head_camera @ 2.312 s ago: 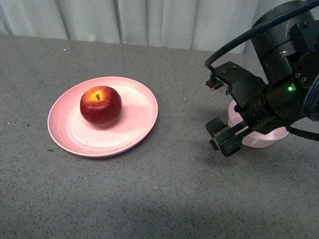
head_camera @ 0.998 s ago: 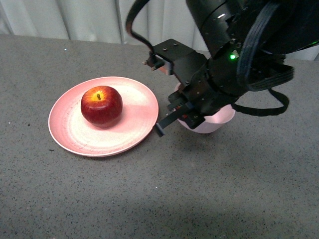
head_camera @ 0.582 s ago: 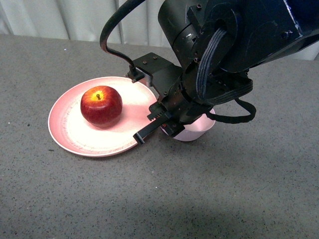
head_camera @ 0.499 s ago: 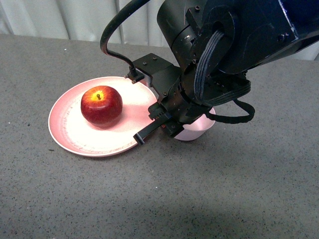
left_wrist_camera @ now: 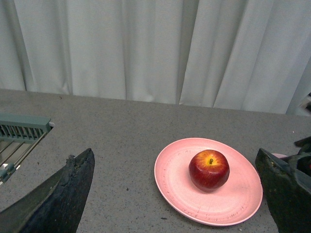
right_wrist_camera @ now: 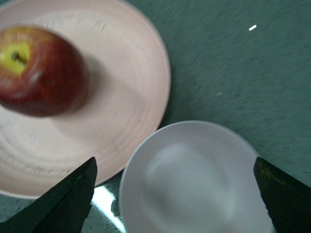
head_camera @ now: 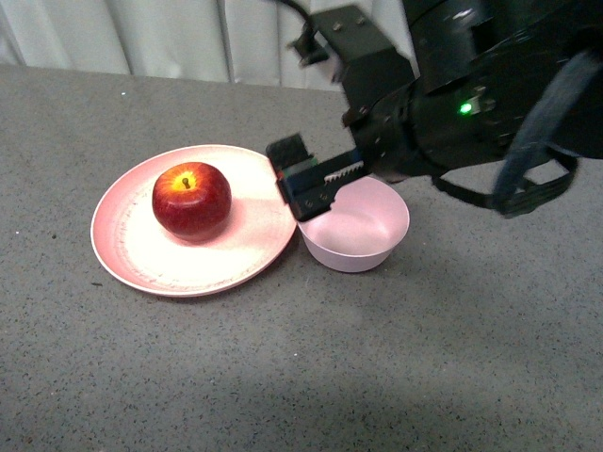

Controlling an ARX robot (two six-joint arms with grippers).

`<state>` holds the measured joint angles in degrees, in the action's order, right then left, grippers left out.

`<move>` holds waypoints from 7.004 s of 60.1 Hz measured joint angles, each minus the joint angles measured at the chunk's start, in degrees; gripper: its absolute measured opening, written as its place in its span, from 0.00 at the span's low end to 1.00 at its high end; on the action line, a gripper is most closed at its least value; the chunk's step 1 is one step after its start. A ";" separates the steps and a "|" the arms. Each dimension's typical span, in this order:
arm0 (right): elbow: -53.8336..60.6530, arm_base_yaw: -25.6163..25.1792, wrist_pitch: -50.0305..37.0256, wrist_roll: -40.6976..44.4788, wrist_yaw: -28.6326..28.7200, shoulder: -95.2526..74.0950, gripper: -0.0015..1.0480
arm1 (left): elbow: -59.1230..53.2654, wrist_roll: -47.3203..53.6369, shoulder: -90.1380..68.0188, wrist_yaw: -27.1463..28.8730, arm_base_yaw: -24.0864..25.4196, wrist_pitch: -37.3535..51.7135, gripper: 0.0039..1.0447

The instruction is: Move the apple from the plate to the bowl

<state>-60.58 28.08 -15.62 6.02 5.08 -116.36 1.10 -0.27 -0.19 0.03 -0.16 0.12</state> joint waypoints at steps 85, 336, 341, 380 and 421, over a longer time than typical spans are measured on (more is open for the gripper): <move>55.30 -22.14 -41.81 -5.35 -10.93 52.50 0.01 | 0.00 0.00 0.00 0.00 0.02 -0.02 0.94; 60.22 -27.98 15.54 -5.46 -5.01 116.15 0.91 | 57.18 -10.51 -113.50 -0.85 -10.95 11.39 0.94; 60.22 -27.98 15.54 -5.46 -5.01 116.15 0.91 | 57.18 -10.36 -114.16 -1.88 -11.54 10.38 0.94; 60.22 -27.98 15.54 -5.46 -5.01 116.15 0.91 | 57.61 -6.40 -117.02 -0.55 -12.83 8.50 0.78; 60.22 -27.98 15.54 -5.46 -5.01 116.15 0.91 | 63.80 -7.56 -113.31 -3.61 -22.97 7.87 0.70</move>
<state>-0.36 0.10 -0.08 0.56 0.08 -0.21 64.90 -7.84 -113.49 -3.57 -23.14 7.99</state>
